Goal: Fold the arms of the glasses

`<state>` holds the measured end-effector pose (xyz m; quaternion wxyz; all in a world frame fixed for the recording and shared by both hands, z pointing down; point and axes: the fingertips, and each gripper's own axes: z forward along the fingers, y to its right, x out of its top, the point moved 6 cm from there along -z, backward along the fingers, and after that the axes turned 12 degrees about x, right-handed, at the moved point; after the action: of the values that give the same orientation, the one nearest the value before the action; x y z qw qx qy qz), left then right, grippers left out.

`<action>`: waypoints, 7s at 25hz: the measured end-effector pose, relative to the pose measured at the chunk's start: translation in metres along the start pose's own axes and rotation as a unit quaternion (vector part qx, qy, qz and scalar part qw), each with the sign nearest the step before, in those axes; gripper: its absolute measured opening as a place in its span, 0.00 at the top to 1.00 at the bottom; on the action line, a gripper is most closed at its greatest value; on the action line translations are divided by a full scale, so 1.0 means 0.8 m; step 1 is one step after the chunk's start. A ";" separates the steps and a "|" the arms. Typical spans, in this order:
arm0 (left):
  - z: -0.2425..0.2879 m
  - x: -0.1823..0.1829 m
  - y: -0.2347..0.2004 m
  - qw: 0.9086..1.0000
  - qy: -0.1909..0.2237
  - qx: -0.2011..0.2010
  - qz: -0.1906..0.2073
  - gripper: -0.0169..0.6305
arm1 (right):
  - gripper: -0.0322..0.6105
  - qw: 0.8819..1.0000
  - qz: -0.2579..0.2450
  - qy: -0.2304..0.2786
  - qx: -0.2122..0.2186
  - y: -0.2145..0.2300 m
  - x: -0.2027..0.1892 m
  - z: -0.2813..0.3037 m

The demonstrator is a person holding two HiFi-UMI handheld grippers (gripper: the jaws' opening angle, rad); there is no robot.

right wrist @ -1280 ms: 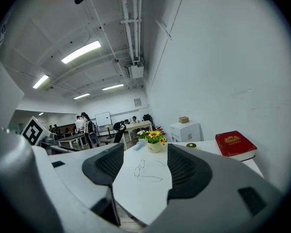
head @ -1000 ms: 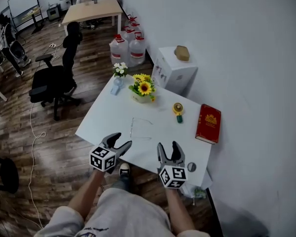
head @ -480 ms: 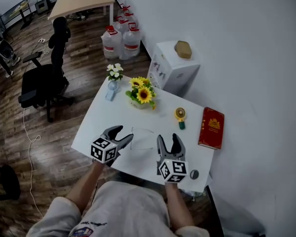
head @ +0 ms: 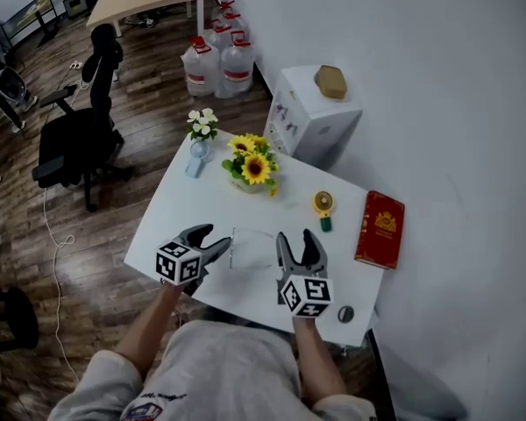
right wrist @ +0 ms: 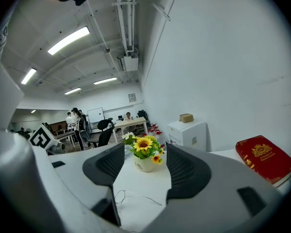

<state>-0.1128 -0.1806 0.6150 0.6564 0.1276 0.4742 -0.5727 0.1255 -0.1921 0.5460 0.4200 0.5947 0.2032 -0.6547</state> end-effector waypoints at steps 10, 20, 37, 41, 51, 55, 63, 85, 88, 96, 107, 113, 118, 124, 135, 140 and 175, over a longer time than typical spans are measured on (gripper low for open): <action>0.035 -0.062 -0.023 0.988 -0.076 -0.028 -0.130 0.57 | 0.55 1.000 0.021 -0.009 0.010 0.010 -0.027 0.005; 0.072 -0.105 -0.035 0.953 -0.145 -0.064 -0.257 0.61 | 0.56 0.999 0.033 -0.008 -0.011 0.034 -0.034 -0.012; 0.117 -0.139 -0.042 0.904 -0.216 -0.089 -0.357 0.78 | 0.57 0.997 0.048 -0.007 -0.057 0.070 -0.038 -0.045; 0.121 -0.141 -0.041 0.905 -0.225 -0.081 -0.351 0.84 | 0.57 0.997 0.051 -0.007 -0.064 0.073 -0.038 -0.050; 0.120 -0.134 -0.038 0.912 -0.223 -0.073 -0.335 0.93 | 0.58 0.996 0.056 -0.009 -0.065 0.070 -0.041 -0.053; 0.112 -0.123 -0.041 0.924 -0.209 -0.058 -0.314 0.95 | 0.58 0.996 0.057 -0.013 -0.061 0.063 -0.043 -0.051; 0.094 -0.079 -0.050 0.943 -0.166 -0.030 -0.287 0.95 | 0.58 0.996 0.079 -0.017 -0.041 0.044 -0.055 -0.039; 0.047 -0.001 -0.027 0.940 -0.063 -0.021 -0.335 0.95 | 0.72 0.946 0.296 -0.029 0.126 -0.030 -0.108 0.016; 0.042 -0.003 -0.024 0.940 -0.060 -0.022 -0.336 0.95 | 0.75 0.945 0.300 -0.009 0.133 -0.034 -0.099 0.019; 0.028 -0.013 -0.019 0.943 -0.058 -0.028 -0.325 0.95 | 0.93 0.942 0.293 -0.019 0.163 -0.048 -0.098 0.025; 0.018 -0.016 0.022 0.955 -0.069 -0.057 -0.282 0.95 | 0.95 0.944 0.275 -0.018 0.183 -0.060 -0.079 0.040; 0.013 -0.020 0.036 0.958 -0.076 -0.071 -0.269 0.95 | 0.95 0.944 0.267 -0.031 0.190 -0.065 -0.083 0.048; 0.009 -0.022 0.044 0.960 -0.081 -0.079 -0.256 0.95 | 0.95 0.942 0.266 -0.048 0.199 -0.070 -0.087 0.055; 0.004 -0.025 0.048 0.962 -0.087 -0.087 -0.245 0.95 | 0.95 0.940 0.265 -0.067 0.207 -0.075 -0.093 0.060; 0.005 -0.028 0.052 0.962 -0.095 -0.096 -0.237 0.95 | 0.95 0.938 0.254 -0.087 0.217 -0.079 -0.100 0.066; 0.005 -0.027 0.047 0.961 -0.094 -0.094 -0.241 0.95 | 0.85 0.941 0.246 -0.082 0.217 -0.079 -0.097 0.066; -0.013 -0.011 0.002 0.962 -0.202 -0.172 -0.056 0.95 | 0.82 0.890 0.253 -0.143 0.352 -0.036 -0.030 0.014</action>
<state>-0.1151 -0.1674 0.6154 0.7174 -0.1327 0.4292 -0.5325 0.0947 -0.1770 0.5645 0.3587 0.6347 -0.2601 -0.6331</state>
